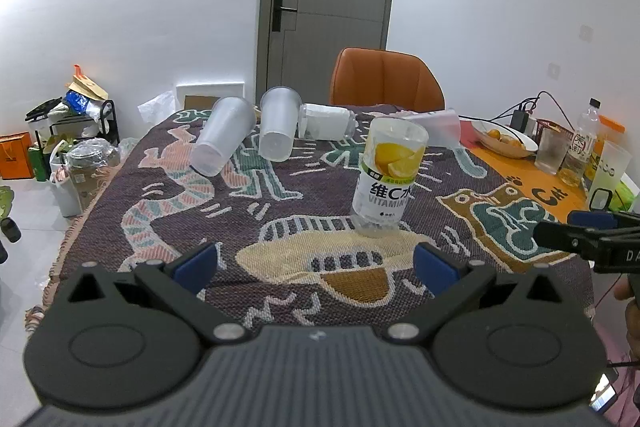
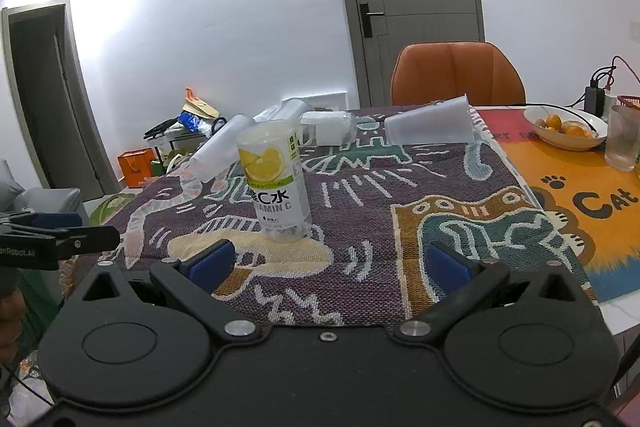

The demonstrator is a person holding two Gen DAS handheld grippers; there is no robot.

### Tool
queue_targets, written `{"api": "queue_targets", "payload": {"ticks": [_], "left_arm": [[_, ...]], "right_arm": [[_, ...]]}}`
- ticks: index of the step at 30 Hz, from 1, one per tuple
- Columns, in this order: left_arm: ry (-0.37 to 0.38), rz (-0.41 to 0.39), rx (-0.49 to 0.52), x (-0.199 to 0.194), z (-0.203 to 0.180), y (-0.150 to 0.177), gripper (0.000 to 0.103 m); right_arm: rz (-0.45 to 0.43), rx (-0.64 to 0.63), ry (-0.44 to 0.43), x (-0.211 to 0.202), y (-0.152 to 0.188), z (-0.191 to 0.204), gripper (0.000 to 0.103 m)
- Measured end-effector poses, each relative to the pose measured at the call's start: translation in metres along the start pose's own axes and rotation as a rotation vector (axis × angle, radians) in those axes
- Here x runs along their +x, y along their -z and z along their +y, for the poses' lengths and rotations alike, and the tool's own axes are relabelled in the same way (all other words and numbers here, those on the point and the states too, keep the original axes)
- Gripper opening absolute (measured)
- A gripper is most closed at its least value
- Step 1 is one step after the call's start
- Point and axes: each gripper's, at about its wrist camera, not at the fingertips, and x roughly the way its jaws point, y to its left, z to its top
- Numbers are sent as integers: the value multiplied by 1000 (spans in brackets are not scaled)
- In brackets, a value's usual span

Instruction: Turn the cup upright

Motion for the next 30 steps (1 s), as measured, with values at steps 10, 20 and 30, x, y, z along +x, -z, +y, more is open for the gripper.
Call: {"api": "queue_targets", "payload": {"ticks": [10,20,30], "left_arm": [[-3,-6,-6,-2,3,0,103],[-3,-5,-6,-2,4,0,103],[-3,-8,-6,-3,4,0,103]], "right_arm": [[-4,0,2,0,-1,-1,103],[-1,-1,4,0,-1,-1,103],[-2,-3,5,0,-2,-1,103]]}}
